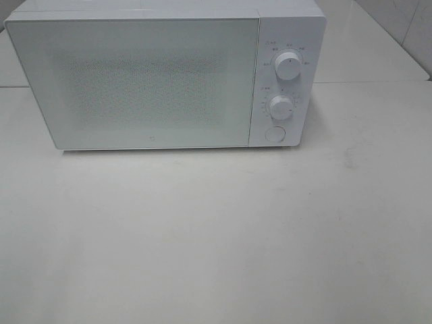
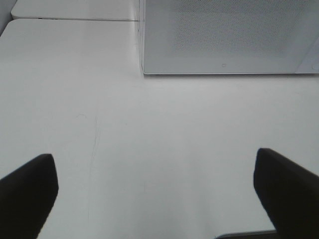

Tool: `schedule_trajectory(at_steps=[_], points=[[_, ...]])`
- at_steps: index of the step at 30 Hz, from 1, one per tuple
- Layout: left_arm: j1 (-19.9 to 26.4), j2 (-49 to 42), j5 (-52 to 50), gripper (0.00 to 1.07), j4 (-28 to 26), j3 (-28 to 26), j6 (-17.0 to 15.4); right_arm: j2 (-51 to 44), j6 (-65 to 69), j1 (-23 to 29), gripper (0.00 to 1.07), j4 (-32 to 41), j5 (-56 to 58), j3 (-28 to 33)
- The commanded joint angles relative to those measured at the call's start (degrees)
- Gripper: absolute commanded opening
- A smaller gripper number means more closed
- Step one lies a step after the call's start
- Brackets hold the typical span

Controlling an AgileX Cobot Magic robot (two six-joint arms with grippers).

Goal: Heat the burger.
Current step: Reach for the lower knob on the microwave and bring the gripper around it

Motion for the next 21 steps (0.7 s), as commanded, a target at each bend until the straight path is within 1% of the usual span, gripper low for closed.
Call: schedule_trajectory(at_steps=[1, 21], points=[[0.11, -1.09, -0.74, 1.00, -0.63, 0.23, -0.29, -1.49, 0.23, -0.23, 0.75, -0.11, -0.69, 0.11], [0.11, -1.03, -0.74, 1.00, -0.63, 0.23, -0.29, -1.49, 0.29, -0.23, 0.75, -0.23, -0.69, 0.11]])
